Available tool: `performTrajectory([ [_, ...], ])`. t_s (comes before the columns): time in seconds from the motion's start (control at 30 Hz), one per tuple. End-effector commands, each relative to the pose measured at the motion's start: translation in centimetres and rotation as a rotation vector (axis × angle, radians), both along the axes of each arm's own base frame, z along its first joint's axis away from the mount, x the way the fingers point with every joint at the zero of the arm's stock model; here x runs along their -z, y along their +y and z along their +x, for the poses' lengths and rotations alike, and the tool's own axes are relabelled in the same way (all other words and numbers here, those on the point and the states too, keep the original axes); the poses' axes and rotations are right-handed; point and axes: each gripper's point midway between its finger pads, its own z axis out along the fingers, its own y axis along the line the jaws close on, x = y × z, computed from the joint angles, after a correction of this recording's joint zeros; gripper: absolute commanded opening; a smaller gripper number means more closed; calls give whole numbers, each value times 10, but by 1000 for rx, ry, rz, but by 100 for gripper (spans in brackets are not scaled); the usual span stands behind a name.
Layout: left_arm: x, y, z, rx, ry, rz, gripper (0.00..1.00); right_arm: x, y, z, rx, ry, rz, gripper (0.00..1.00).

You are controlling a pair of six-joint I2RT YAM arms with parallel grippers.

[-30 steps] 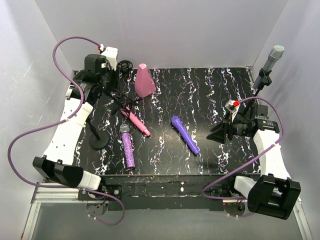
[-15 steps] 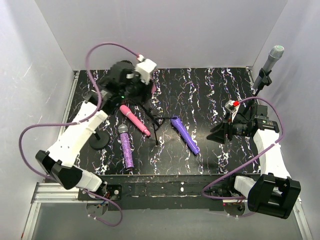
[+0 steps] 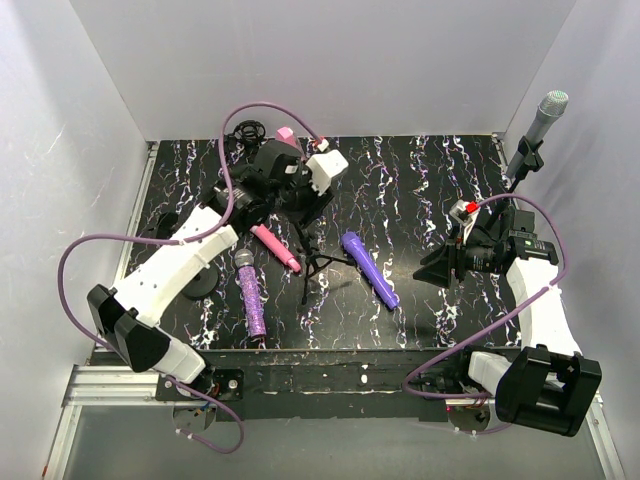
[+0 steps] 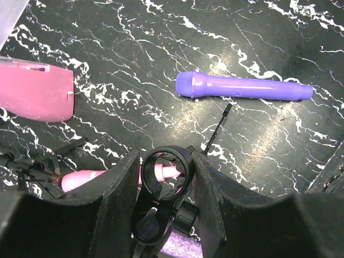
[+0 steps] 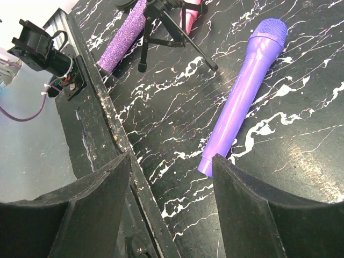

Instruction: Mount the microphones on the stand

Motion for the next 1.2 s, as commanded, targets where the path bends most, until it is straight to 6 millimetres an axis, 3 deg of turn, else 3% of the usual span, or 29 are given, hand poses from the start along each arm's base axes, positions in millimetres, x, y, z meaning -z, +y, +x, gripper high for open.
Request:
performTrajectory([
  [0.0,-21,-18,2,69,-84,-58,3,-8,1,1,-14,-29,8,69],
  [0.57,17,-38,6,123,-47,74,8,-7,1,2,-13,-24,6,69],
  [0.9,12,-48,-3,122,-1,7,59,-6,0,3,-12,-17,4,69],
  [0.97,3,-50,-4,111,2,-33,69,-6,0,3,-12,-17,4,69],
  [1.17,-35,-54,-10,72,-7,-170,90,-5,0,3,-12,-17,2,69],
])
